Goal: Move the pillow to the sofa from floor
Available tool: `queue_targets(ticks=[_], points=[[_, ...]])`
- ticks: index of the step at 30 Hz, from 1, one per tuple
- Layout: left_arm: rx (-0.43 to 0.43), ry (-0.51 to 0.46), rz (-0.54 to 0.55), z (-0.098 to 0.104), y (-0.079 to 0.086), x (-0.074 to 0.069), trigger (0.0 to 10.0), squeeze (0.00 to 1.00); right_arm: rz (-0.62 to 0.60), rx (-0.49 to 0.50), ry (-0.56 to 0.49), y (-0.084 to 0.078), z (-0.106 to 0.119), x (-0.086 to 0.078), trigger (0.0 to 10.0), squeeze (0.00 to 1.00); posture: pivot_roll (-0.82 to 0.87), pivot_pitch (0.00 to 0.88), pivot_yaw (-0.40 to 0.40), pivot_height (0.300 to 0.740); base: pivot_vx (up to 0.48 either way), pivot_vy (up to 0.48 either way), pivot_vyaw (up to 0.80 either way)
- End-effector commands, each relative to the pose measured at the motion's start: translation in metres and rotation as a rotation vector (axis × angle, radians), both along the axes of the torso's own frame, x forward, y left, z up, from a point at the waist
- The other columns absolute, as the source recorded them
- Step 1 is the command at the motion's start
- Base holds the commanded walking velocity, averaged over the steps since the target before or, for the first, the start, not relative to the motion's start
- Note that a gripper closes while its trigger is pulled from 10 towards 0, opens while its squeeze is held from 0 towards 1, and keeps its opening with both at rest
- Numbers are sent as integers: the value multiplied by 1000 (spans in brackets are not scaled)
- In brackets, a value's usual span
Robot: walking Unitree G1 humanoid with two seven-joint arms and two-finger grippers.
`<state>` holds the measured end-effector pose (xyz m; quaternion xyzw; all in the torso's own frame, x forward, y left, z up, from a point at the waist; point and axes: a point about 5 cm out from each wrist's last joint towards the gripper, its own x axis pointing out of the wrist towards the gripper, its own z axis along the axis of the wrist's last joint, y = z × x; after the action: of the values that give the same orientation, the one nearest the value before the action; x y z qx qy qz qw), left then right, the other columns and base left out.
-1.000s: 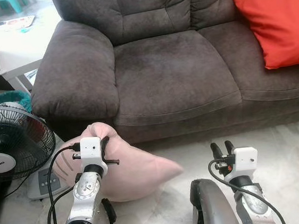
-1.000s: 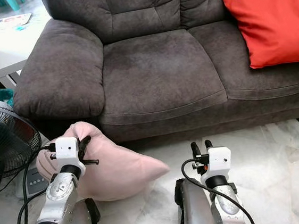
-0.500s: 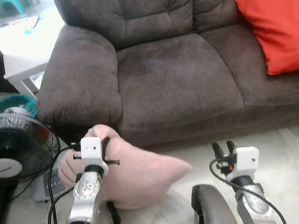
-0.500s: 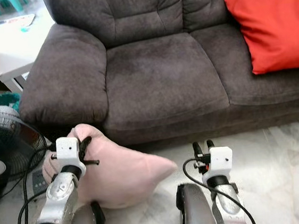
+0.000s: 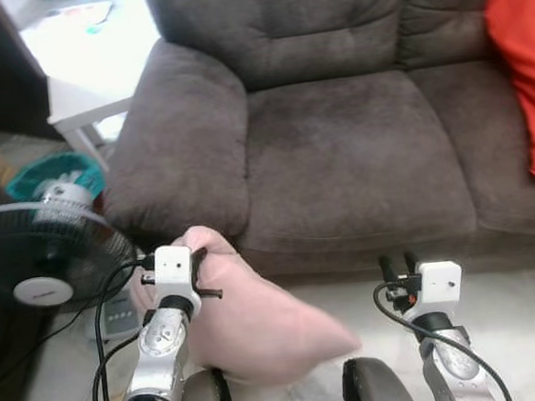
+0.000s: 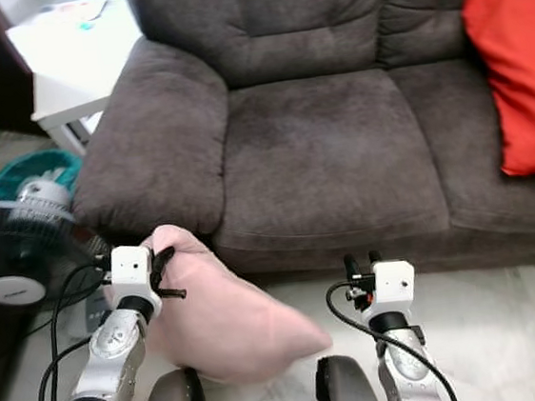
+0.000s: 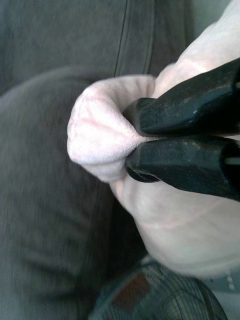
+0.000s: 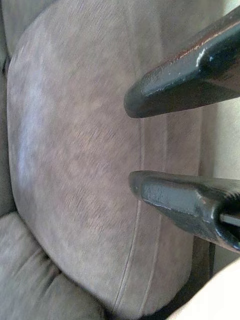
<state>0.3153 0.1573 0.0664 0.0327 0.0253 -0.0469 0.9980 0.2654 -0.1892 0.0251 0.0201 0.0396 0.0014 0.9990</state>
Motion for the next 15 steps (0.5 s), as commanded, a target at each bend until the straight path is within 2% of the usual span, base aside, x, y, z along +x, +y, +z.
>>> queue_targets(ticks=[1,15], points=[[1,-112,18,24,5,9,10000,0,-4,11,13,1,-3,-2,10000,0,2,31,37,623,0,0,0],[-3,-115,13,26,4,9,10000,0,-4,9,-29,5,5,0,10000,0,6,36,37,631,0,0,0]])
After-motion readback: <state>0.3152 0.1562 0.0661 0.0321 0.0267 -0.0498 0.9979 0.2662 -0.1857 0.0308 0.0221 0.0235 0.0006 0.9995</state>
